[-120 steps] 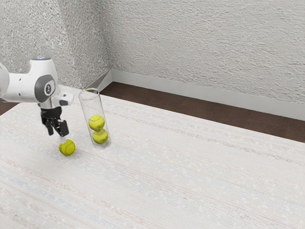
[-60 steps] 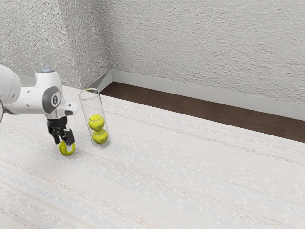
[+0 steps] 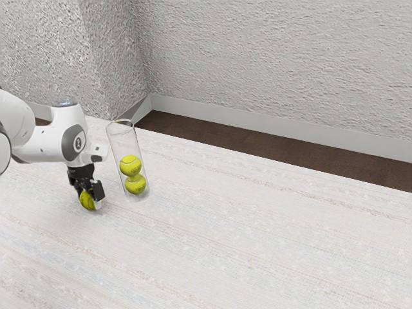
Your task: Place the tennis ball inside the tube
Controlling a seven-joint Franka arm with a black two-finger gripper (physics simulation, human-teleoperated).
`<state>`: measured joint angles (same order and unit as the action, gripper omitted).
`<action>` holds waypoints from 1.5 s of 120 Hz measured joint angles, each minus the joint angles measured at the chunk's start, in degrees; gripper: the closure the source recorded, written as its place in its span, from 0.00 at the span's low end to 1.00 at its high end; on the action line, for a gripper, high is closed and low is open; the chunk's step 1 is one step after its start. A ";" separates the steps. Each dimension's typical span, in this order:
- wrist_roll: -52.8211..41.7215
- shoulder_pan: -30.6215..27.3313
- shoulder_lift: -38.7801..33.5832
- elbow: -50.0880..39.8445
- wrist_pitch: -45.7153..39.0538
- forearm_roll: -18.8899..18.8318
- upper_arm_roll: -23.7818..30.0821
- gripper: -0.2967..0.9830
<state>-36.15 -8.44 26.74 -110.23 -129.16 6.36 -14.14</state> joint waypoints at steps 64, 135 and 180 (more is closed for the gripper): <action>1.08 0.01 -0.28 -0.02 -0.83 -1.11 0.08 0.53; 5.18 0.07 -2.05 -0.04 -0.21 -3.67 0.07 0.71; 3.91 0.09 -8.62 2.62 4.31 -2.06 0.20 0.48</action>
<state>-32.24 -8.35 18.11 -107.60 -124.85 4.30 -13.95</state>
